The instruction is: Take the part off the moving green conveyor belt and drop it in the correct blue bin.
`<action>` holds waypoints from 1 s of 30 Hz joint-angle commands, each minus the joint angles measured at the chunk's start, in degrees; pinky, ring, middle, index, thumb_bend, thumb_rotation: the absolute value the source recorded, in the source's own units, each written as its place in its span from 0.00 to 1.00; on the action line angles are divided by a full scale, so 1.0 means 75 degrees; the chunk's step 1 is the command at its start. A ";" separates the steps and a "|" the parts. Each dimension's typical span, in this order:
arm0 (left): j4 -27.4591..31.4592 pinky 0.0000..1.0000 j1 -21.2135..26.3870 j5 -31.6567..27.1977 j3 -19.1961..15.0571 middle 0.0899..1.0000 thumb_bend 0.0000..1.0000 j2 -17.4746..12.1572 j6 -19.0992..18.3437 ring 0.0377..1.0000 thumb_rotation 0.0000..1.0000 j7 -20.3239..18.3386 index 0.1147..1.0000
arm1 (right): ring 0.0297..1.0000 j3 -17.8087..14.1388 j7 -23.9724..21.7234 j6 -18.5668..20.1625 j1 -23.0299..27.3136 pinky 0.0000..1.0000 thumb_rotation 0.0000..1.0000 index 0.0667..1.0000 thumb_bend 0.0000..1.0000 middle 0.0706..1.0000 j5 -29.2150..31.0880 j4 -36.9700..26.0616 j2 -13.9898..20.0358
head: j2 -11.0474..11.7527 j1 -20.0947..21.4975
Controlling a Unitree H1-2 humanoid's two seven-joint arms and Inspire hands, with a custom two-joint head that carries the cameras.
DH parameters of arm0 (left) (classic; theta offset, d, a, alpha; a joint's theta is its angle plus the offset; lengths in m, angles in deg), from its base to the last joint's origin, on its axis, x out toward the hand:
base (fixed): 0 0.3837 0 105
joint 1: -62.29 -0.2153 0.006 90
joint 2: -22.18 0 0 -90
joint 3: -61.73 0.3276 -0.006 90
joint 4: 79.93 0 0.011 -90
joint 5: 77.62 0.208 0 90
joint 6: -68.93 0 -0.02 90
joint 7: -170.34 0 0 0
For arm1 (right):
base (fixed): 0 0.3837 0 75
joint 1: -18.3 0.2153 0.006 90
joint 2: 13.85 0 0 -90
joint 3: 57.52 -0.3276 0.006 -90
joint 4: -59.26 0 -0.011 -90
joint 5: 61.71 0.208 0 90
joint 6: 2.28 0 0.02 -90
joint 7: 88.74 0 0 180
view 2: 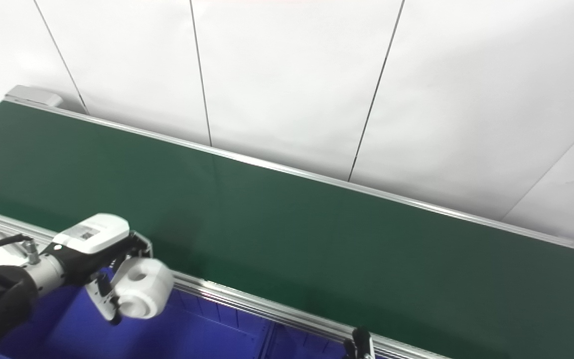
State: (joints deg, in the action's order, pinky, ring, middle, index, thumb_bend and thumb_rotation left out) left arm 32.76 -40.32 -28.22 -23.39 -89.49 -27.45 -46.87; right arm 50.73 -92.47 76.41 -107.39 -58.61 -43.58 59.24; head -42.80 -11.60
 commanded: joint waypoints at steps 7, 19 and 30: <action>-0.0785 0.24 0.0623 0.0880 0.0826 0.42 0.51 -0.0907 0.0755 0.30 0.00 -0.0266 0.44 | 0.99 0.0178 0.0003 0.0358 -0.0096 1.00 1.00 1.00 0.77 1.00 -0.0085 -0.0581 -0.0119 | -0.0289 0.0031; -0.0877 0.23 0.1151 0.1375 0.1558 0.38 0.52 -0.1179 0.1118 0.30 0.00 -0.0960 0.43 | 0.99 0.0053 -0.0050 0.0579 -0.0064 1.00 1.00 1.00 0.79 1.00 0.0261 -0.0898 0.0005 | -0.0594 -0.0558; -0.0209 0.58 0.1481 0.2239 0.1790 0.74 0.90 -0.1011 0.0735 0.68 0.77 -0.3017 0.74 | 1.00 -0.0082 -0.0148 0.0396 0.0009 1.00 1.00 1.00 0.79 1.00 0.0401 -0.0775 0.0140 | -0.0501 -0.0751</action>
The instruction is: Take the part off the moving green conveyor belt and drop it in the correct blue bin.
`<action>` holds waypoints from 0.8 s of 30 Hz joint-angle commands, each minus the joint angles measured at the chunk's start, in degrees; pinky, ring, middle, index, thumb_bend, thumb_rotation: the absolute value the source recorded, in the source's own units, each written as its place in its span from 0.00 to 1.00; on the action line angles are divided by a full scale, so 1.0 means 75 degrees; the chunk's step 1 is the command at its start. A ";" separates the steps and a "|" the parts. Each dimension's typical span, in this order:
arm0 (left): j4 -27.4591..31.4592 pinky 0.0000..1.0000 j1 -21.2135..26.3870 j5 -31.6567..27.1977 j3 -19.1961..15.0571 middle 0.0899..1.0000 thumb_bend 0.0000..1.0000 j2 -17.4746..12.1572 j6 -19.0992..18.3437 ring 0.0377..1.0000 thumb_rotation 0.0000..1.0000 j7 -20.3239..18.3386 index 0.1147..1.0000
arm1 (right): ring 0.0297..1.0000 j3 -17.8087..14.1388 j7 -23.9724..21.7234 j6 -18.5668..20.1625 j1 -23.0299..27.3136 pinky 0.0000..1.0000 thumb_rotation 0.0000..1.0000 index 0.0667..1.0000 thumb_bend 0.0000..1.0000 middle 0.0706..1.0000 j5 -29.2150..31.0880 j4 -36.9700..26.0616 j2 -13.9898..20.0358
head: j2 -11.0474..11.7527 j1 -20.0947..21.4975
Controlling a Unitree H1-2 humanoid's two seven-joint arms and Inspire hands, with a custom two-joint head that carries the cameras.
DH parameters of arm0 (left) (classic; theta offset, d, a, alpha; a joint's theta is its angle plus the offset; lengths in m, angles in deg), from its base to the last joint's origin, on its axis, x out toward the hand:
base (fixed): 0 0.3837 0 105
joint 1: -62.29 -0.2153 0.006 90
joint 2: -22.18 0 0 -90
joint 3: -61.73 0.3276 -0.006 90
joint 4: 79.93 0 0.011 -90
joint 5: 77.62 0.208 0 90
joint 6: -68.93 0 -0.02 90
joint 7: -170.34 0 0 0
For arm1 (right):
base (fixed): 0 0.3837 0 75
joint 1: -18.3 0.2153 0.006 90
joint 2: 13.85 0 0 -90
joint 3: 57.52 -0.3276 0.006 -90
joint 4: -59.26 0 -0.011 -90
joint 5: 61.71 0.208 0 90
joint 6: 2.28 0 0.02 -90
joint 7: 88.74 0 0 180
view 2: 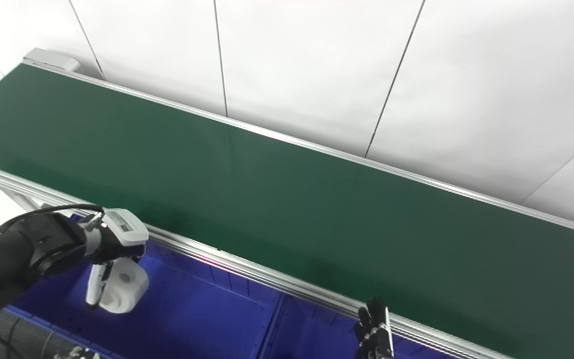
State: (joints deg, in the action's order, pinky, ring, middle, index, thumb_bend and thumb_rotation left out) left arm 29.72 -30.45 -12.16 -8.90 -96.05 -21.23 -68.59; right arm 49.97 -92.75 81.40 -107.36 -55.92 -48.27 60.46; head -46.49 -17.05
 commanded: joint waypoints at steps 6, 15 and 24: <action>0.0498 0.61 0.0187 0.0039 -0.0280 0.75 0.96 -0.0044 -0.0169 0.70 0.87 -0.0510 0.76 | 1.00 0.0005 -0.0140 -0.0161 0.0007 1.00 1.00 1.00 0.79 1.00 0.0081 -0.0218 0.0013 | -0.0015 -0.0058; 0.1433 0.59 0.0108 -0.0977 -0.0823 0.75 0.96 0.0191 -0.0678 0.71 0.86 -0.1089 0.75 | 0.99 0.0065 -0.0090 -0.0359 -0.0057 1.00 1.00 1.00 0.78 1.00 -0.0061 -0.0111 -0.0114 | -0.0002 0.0282; 0.1956 0.69 0.0122 -1.1024 -0.2019 0.76 0.98 0.0665 -0.3569 0.73 0.90 -0.0540 0.78 | 0.99 0.0171 -0.0087 -0.0262 -0.0108 1.00 1.00 1.00 0.78 1.00 -0.0041 -0.0172 -0.0212 | -0.0056 0.0658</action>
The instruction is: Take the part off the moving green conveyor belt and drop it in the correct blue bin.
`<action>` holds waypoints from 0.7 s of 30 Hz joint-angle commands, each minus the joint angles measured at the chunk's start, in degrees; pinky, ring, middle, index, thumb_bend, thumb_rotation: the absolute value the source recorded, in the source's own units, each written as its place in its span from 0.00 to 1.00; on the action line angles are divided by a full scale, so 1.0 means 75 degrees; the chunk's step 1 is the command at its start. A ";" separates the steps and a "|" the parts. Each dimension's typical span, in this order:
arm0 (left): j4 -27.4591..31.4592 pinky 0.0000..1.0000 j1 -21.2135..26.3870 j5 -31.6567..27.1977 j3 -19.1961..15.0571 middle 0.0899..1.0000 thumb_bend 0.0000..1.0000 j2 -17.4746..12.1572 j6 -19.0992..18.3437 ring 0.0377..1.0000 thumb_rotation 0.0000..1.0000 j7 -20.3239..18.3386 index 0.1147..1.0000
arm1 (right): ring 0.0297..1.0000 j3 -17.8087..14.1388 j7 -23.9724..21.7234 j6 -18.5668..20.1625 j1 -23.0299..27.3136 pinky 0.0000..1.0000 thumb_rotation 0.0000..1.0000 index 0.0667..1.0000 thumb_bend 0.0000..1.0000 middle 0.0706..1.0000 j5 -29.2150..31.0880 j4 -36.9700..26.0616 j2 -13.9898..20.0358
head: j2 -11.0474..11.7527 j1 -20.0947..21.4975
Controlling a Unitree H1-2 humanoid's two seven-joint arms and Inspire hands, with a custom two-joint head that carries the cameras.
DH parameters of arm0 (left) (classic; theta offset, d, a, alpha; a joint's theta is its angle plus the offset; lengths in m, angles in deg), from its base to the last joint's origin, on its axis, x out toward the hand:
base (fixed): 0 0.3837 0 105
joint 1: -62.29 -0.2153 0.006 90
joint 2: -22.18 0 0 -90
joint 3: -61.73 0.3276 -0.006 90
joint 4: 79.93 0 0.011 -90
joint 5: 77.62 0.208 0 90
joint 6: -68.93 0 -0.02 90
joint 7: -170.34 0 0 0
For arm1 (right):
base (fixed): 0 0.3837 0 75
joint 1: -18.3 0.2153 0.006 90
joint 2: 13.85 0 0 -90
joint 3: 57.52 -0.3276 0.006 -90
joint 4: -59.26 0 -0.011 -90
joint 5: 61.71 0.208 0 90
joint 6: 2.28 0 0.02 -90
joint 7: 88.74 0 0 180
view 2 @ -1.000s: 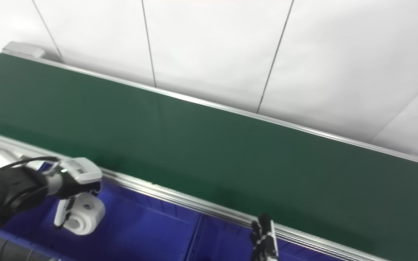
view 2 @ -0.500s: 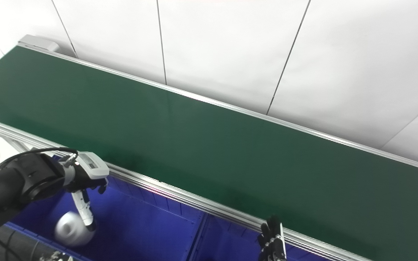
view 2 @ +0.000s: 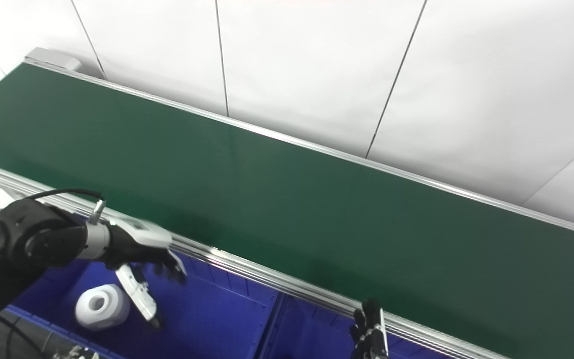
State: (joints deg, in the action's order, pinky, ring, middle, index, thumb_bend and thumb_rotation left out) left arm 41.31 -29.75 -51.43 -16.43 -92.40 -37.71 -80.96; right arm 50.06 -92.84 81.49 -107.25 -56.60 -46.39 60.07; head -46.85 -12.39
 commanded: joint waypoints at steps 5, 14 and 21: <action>0.1122 0.66 -0.1289 -0.8671 -0.1214 0.73 1.00 0.1630 -0.1371 0.70 0.89 0.4322 0.74 | 0.99 0.0211 -0.0014 -0.0183 -0.0087 1.00 1.00 1.00 0.77 1.00 -0.0148 -0.0476 -0.0203 | -0.0135 0.0774; 0.0725 0.88 -0.3657 -0.2677 -0.1473 0.94 0.98 0.5539 0.2563 0.91 0.88 0.6255 0.98 | 0.94 0.0548 0.0301 0.0100 0.0021 0.93 0.98 1.00 0.81 1.00 -0.0949 -0.0445 -0.0541 | -0.0376 0.3012; -0.0981 1.00 -0.3979 -0.0758 -0.1184 1.00 0.79 0.5511 0.4661 1.00 0.97 0.7333 1.00 | 0.95 0.0815 0.0641 0.0507 0.0123 0.95 0.95 1.00 0.79 1.00 -0.1423 -0.0459 -0.0940 | -0.0686 0.3711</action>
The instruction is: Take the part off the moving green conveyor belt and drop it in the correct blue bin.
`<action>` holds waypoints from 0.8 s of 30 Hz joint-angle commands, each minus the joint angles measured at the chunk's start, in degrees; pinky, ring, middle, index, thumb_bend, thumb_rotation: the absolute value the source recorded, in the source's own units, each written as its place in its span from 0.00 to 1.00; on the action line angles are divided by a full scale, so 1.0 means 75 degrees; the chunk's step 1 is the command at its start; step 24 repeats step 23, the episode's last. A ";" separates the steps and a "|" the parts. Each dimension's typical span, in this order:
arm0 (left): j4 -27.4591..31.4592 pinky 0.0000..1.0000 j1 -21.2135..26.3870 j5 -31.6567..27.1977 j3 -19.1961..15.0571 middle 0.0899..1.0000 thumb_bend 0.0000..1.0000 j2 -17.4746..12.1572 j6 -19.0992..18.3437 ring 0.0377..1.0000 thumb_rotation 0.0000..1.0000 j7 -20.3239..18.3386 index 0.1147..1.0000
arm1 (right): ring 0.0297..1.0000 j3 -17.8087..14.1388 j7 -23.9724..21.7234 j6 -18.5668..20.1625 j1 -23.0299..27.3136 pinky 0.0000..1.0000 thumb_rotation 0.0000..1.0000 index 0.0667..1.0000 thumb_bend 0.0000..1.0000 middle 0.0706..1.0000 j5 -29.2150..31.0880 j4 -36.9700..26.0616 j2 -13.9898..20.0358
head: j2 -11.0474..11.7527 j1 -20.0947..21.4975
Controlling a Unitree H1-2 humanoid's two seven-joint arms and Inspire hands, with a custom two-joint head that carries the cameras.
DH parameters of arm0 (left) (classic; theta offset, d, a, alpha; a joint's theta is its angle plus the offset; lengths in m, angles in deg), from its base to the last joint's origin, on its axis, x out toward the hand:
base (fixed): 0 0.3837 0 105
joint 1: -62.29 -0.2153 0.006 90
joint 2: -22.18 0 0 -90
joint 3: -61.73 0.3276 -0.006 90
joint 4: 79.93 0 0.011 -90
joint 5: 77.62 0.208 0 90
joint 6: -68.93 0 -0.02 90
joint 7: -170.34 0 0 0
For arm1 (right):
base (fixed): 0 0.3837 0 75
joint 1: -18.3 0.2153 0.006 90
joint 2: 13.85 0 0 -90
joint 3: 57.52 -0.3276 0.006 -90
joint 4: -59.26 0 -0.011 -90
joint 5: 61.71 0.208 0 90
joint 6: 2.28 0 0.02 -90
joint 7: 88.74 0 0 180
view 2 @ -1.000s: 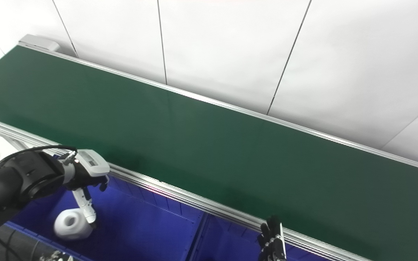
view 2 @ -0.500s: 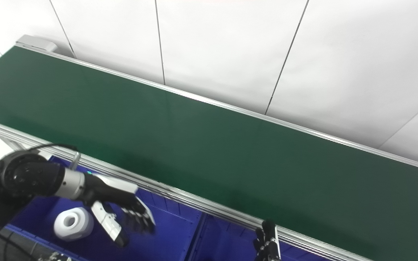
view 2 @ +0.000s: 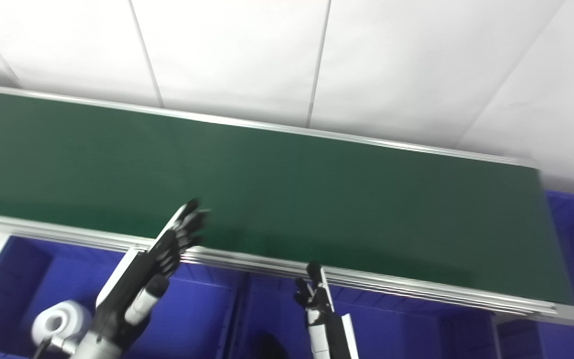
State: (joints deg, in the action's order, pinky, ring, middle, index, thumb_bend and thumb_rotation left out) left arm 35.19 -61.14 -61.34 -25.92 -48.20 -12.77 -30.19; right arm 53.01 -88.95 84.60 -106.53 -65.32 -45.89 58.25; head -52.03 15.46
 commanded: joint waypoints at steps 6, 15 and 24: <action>-0.1269 1.00 0.0740 0.0776 0.0214 1.00 0.77 -0.1170 0.1978 1.00 0.92 0.0955 1.00 | 0.95 0.0607 0.0407 0.0288 0.0172 0.96 0.95 1.00 0.81 1.00 -0.0583 -0.0553 -0.0908 | -0.0192 0.0574; -0.0911 1.00 0.0655 0.1364 0.0428 1.00 0.84 -0.0962 0.1971 1.00 0.99 0.1950 1.00 | 0.93 0.0543 0.0471 0.0375 0.0316 0.92 0.94 1.00 0.78 1.00 -0.0408 -0.0763 -0.0777 | -0.0447 0.0159; -0.0434 1.00 0.0467 0.0657 0.0325 1.00 0.80 -0.0398 0.1848 1.00 1.00 0.2607 1.00 | 0.93 0.0386 0.0421 0.0686 0.0264 0.92 0.97 1.00 0.79 1.00 -0.0476 -0.1130 -0.0402 | -0.0397 -0.0314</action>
